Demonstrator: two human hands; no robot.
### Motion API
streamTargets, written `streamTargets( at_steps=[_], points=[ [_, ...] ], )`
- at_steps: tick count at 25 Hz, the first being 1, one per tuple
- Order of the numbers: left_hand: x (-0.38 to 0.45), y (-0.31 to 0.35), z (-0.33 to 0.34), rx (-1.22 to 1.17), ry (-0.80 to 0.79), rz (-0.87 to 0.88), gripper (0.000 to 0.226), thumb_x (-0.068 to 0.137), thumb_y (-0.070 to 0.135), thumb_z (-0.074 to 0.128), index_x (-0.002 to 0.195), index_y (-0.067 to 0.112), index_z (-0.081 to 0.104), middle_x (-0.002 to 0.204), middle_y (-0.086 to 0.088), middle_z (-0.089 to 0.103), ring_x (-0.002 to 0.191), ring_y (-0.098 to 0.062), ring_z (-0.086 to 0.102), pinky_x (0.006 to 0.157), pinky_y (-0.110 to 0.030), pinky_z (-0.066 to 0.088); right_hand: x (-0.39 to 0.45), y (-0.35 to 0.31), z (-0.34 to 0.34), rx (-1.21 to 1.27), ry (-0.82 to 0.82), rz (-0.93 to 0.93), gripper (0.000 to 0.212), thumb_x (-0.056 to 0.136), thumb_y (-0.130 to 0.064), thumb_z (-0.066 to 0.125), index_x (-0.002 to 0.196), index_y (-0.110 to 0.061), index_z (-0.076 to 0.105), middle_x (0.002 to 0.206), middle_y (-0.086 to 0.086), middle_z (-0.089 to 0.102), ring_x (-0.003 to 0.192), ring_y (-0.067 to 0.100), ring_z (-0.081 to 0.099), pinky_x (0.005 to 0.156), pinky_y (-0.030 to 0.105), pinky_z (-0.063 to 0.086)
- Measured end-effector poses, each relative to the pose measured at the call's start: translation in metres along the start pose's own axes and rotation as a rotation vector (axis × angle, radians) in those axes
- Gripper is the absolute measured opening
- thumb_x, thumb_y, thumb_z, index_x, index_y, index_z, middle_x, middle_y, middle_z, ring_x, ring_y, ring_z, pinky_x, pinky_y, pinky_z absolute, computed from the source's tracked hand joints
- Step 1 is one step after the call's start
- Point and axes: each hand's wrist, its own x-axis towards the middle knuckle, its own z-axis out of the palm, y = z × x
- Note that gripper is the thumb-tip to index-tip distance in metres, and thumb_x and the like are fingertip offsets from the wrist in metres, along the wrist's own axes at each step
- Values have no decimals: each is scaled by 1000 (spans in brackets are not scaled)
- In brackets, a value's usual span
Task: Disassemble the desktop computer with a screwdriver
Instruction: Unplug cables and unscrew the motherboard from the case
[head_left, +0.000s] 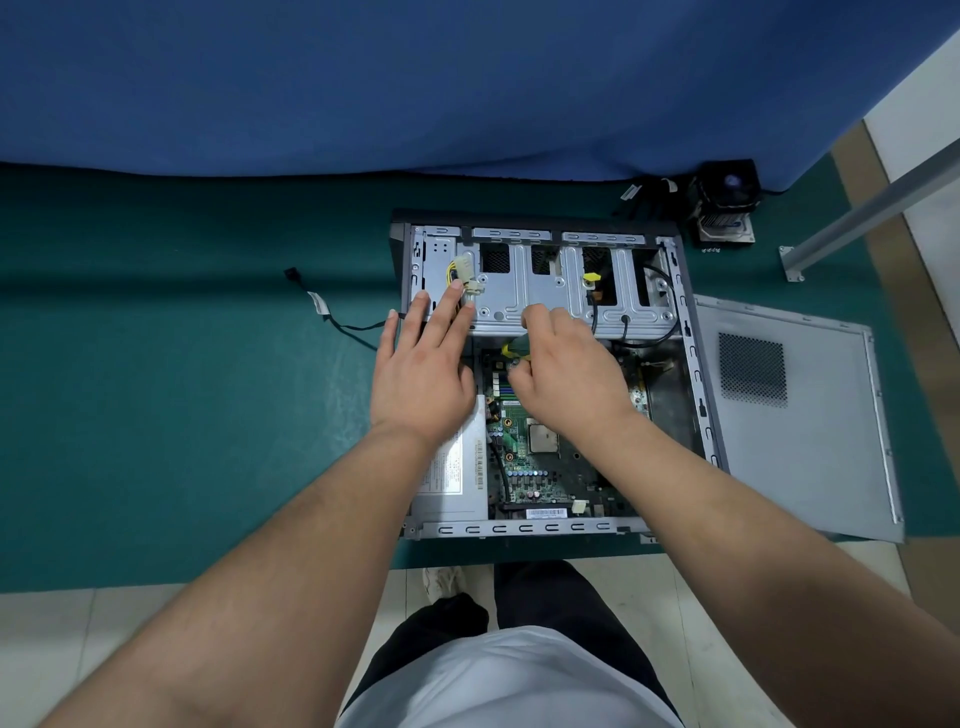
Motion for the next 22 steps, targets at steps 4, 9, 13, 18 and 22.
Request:
streamTargets(
  at_steps=[4, 9, 13, 18, 22],
  points=[
    [0, 0, 1, -2, 4, -1, 72, 92, 31, 47, 161, 30, 25, 172, 12, 6, 157, -22, 10, 128, -50, 10, -4, -2, 3, -12, 28, 94, 37, 102, -49, 39, 123, -18, 39, 86, 6, 58, 72, 29, 53, 55, 36, 42],
    [0, 0, 1, -1, 3, -1, 72, 92, 31, 46, 161, 30, 25, 172, 12, 6, 157, -22, 10, 128, -49, 11, -3, 2, 1, 44, 15, 9, 29, 98, -34, 47, 119, -13, 45, 104, 8, 57, 93, 30, 58, 62, 37, 46],
    [0, 0, 1, -4, 3, 1, 72, 92, 31, 47, 160, 30, 27, 172, 12, 6, 157, -22, 11, 128, -49, 11, -3, -2, 6, 5, 35, 91, 39, 103, -50, 38, 119, -15, 39, 91, 5, 58, 74, 30, 55, 51, 33, 36],
    [0, 0, 1, -2, -2, -1, 72, 92, 31, 46, 161, 30, 25, 172, 12, 5, 157, -22, 10, 128, -49, 10, -3, 1, 5, 83, 1, -9, 45, 94, -28, 50, 134, -11, 40, 111, 14, 57, 100, 38, 59, 71, 40, 48],
    [0, 1, 0, -3, -8, 0, 72, 92, 31, 47, 161, 30, 24, 172, 12, 5, 158, -22, 9, 128, -49, 10, -3, -2, 6, 2, 43, 102, 41, 105, -50, 36, 126, -15, 36, 97, 12, 66, 76, 38, 66, 52, 37, 45]
  ],
)
